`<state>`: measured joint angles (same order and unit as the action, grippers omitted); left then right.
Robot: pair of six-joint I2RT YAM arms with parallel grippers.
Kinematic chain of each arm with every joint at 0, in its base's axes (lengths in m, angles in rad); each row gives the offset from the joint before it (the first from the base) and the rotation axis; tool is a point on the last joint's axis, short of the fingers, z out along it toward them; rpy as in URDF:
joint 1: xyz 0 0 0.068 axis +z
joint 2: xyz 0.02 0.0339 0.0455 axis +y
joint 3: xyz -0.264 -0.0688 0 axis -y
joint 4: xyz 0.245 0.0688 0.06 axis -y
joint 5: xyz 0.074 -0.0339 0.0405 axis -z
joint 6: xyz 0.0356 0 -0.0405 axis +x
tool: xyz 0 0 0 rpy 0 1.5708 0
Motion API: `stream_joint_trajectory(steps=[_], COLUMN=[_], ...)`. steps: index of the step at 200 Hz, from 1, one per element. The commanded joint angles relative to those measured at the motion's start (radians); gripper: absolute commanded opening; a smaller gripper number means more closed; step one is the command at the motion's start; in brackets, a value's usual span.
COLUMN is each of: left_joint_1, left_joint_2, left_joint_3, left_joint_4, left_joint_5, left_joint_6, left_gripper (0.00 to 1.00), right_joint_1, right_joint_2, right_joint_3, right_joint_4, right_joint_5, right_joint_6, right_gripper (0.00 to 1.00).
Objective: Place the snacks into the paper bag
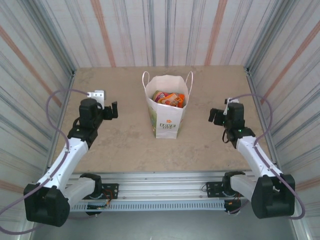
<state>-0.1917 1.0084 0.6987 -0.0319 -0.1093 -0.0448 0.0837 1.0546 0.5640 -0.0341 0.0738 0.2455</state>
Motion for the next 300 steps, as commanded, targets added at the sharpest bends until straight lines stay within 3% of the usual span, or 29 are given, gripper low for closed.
stream_joint_trajectory(steps=[1, 43, 73, 87, 102, 116, 133, 142, 147, 161, 171, 300], left_joint_1=[0.004, 0.004, 0.032, 0.035, 0.038, 0.089, 0.099, 0.107, 0.137, 0.157, 0.145, 0.143], left_joint_2=[0.017, 0.143, 0.302, 0.326, 0.364, 0.413, 0.539, 0.507, 0.489, 0.509, 0.489, 0.496], left_joint_3=[-0.093, -0.247, -0.298, -0.267, -0.305, -0.338, -0.375, -0.316, -0.298, -0.326, -0.313, -0.313], left_joint_4=[0.221, 0.419, 0.628, 0.598, 0.763, 0.833, 1.068, 0.904, 0.817, 0.915, 0.849, 0.862], left_joint_5=[-0.108, -0.204, -0.179, -0.146, -0.132, -0.086, -0.100, -0.121, -0.067, -0.044, -0.065, -0.068], left_joint_6=[0.037, 0.029, 0.043, 0.089, 0.170, 0.126, 0.138, 0.090, 0.065, 0.059, 0.057, 0.061], left_gripper=[0.99, 0.99, 0.99, 0.99, 0.99, 0.99, 0.99, 0.99, 0.99, 0.99, 0.99, 0.99], right_joint_1=[-0.025, -0.039, -0.040, -0.042, -0.045, -0.080, -0.105, -0.105, -0.106, -0.127, -0.135, -0.145], right_joint_2=[0.021, 0.186, 0.318, 0.332, 0.337, 0.360, 0.424, 0.478, 0.507, 0.478, 0.494, 0.493], right_joint_3=[-0.051, -0.123, -0.119, -0.100, -0.141, -0.173, -0.206, -0.220, -0.218, -0.170, -0.170, -0.162], right_joint_4=[0.274, 0.493, 0.579, 0.557, 0.676, 0.771, 0.885, 0.957, 1.000, 0.849, 0.878, 0.855], right_joint_5=[0.032, -0.001, 0.002, 0.024, 0.025, -0.019, -0.084, -0.095, -0.088, -0.115, -0.124, -0.131], right_joint_6=[-0.043, -0.094, -0.119, -0.125, -0.196, -0.196, -0.186, -0.193, -0.194, -0.174, -0.162, -0.154], right_gripper=[0.99, 0.99, 0.99, 0.99, 0.99, 0.99, 0.99, 0.99, 0.99, 0.99, 0.99, 0.99])
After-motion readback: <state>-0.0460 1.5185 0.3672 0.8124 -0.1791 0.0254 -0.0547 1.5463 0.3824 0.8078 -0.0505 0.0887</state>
